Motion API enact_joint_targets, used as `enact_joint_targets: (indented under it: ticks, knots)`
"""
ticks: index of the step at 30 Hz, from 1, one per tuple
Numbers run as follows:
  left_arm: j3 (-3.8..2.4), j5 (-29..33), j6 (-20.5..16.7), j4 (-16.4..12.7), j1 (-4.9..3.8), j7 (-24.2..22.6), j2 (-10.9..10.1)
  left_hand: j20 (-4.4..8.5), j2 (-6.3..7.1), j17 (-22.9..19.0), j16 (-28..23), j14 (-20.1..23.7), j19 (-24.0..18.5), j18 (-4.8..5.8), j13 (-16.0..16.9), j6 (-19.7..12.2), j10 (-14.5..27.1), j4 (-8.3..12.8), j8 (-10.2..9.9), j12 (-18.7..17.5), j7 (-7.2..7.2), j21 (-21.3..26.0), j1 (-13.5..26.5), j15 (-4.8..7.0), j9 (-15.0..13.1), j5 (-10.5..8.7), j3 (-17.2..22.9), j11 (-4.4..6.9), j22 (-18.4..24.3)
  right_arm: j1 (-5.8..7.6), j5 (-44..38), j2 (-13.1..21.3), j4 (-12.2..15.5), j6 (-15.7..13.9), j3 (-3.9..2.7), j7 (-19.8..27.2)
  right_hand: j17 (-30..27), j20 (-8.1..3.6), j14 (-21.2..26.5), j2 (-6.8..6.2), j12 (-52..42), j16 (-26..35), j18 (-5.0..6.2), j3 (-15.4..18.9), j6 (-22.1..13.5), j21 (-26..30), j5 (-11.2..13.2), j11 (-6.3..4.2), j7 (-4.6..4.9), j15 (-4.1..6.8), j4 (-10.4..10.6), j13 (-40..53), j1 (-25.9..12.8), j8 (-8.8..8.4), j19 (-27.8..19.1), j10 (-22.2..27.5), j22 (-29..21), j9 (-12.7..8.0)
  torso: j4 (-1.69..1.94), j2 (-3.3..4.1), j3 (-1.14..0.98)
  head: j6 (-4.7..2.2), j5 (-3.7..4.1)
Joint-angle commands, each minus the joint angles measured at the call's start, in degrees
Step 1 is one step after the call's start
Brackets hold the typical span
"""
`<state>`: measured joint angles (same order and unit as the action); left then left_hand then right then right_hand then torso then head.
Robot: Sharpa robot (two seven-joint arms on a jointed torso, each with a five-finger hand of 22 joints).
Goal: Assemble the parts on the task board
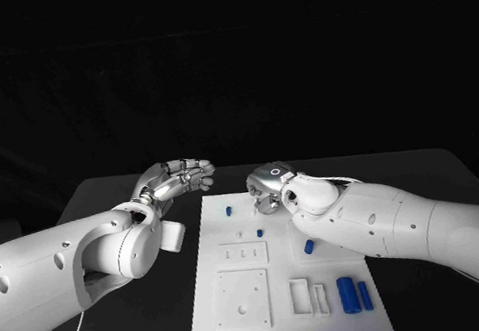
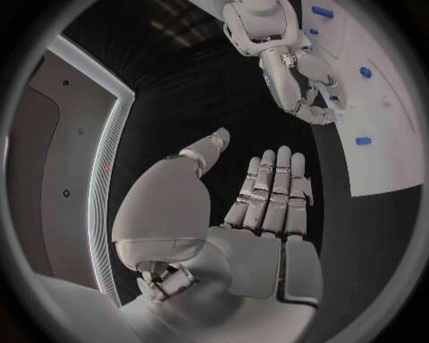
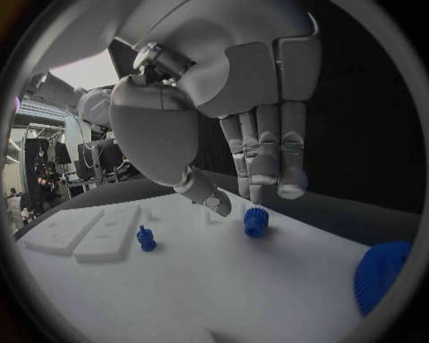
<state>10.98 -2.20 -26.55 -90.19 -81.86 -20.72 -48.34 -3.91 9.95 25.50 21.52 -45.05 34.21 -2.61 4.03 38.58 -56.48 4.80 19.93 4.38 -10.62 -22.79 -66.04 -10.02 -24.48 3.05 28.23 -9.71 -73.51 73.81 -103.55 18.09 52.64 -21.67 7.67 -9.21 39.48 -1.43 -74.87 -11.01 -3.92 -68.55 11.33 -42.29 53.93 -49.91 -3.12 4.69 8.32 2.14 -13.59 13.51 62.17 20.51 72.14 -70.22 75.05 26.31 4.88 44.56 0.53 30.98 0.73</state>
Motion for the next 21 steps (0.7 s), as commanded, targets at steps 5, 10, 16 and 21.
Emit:
enact_joint_targets:
  ticks: [5, 10, 16, 21]
  knots:
    - [-0.07, -0.34, 0.36, -0.04, -0.17, -0.39, 0.06, -0.46, 0.05, -0.08, -0.38, 0.39, 0.11, -1.01, -0.07, 0.41, -0.33, 0.45, -0.39, -0.35, -0.98, 0.27, 0.65, -0.11, 0.06, 0.06, 0.09, 0.14, -0.10, -0.02, -0.34, 0.27, 0.24, 0.47, 0.01, -0.16, -0.19, -0.88, 0.24, 0.22, -0.05, -0.40, 3.67, -0.25, -0.07, 0.02, 0.30, -0.18, -0.16, -0.15, 0.01, 0.00, 1.04, -0.11, 0.70, 0.16, 0.69, -0.06, -0.02, 0.01, 0.00, 0.07, -0.03]
    - [-0.07, -0.34, 0.36, 0.15, -0.17, -0.36, 0.16, -0.46, 0.05, -0.08, -0.39, 0.39, 0.11, -1.01, -0.07, 0.41, -0.33, 0.47, -0.39, -0.35, -0.97, 0.27, 0.67, -0.11, 0.06, 0.06, 0.12, 0.15, -0.11, -0.02, -0.34, 0.34, 0.41, 0.25, 0.01, -0.17, -0.24, -0.87, 0.25, 0.23, -0.08, -0.41, 3.67, -0.38, 0.01, 0.03, 0.29, -0.21, -0.19, -0.12, 0.05, 0.03, 1.18, -0.10, 0.69, 0.07, 0.69, -0.06, -0.08, 0.03, 0.02, 0.01, -0.04]
    - [-0.07, -0.34, 0.40, 0.20, -0.17, -0.32, 0.16, -0.46, 0.05, -0.08, -0.40, 0.38, 0.11, -1.01, -0.07, 0.42, -0.32, 0.50, -0.39, -0.37, -0.97, 0.27, 0.70, -0.12, 0.07, 0.06, 0.14, 0.15, -0.12, -0.02, -0.16, 0.95, 1.29, -0.96, 0.00, -0.10, -0.29, -0.85, 0.27, 0.11, -0.05, -0.43, 3.67, -0.48, -0.01, 0.05, 0.29, -0.20, -0.18, -0.12, 0.05, 0.02, 1.30, -0.14, 0.67, 0.10, 0.69, -0.09, -0.01, 0.05, 0.03, 0.01, 0.09]
    - [-0.07, -0.34, 0.47, 0.48, -0.17, -0.27, 0.01, -0.47, 0.04, -0.08, -0.42, 0.38, 0.11, -1.01, -0.07, 0.42, -0.32, 0.52, -0.40, -0.37, -0.96, 0.27, 0.73, -0.12, 0.07, 0.06, 0.16, 0.15, -0.13, 0.01, 1.24, 3.02, 4.64, -2.77, -0.03, 0.45, -0.45, -0.80, 0.26, -0.50, 0.17, -0.49, 3.67, -0.51, -0.35, 0.08, 0.21, -0.03, 0.00, -0.29, 0.19, -0.10, 1.34, -0.46, 0.68, 0.58, 0.69, -0.27, -0.05, -0.04, 0.02, -0.26, 0.03]
